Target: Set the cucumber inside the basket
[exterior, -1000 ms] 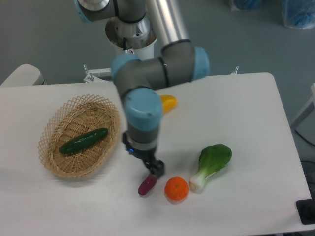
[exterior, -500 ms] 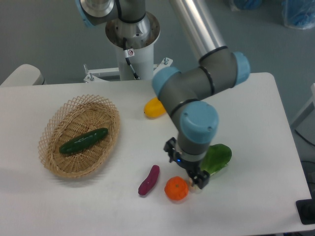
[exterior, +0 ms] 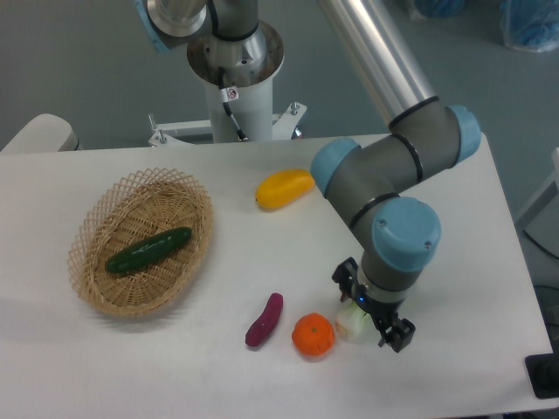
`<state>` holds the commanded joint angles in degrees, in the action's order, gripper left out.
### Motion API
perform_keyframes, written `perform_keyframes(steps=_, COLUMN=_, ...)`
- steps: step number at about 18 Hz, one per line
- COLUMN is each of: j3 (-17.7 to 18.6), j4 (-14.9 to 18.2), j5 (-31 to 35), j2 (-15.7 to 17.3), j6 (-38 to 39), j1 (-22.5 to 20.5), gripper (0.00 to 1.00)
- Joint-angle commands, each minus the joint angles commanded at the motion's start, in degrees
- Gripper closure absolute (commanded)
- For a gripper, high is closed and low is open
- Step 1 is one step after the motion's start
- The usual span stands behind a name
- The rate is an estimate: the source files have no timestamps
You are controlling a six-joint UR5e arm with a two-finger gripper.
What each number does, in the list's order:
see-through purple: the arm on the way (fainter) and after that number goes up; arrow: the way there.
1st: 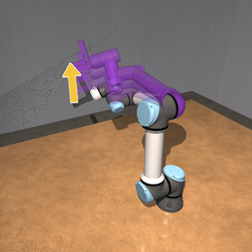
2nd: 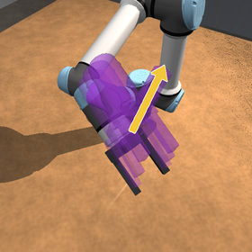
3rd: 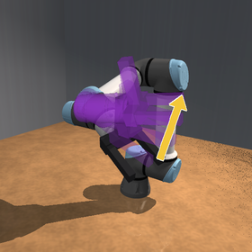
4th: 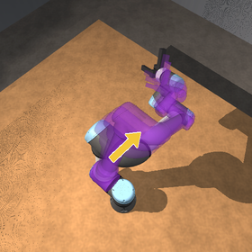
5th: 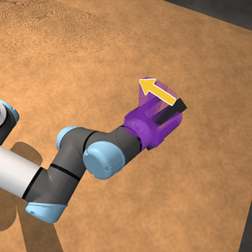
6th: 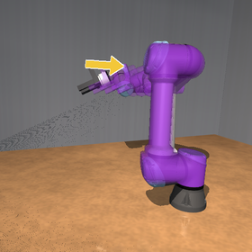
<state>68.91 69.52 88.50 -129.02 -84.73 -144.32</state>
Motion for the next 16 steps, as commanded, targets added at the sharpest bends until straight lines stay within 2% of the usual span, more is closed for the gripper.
perform_keyframes(steps=6, j3=-0.5, j4=-0.2, j5=0.2, j2=-1.2, j6=-0.5, j1=0.0, gripper=0.00)
perform_keyframes(steps=16, j3=-0.5, j4=-0.2, j5=0.2, j2=-1.3, j6=-0.9, j1=0.0, gripper=0.00)
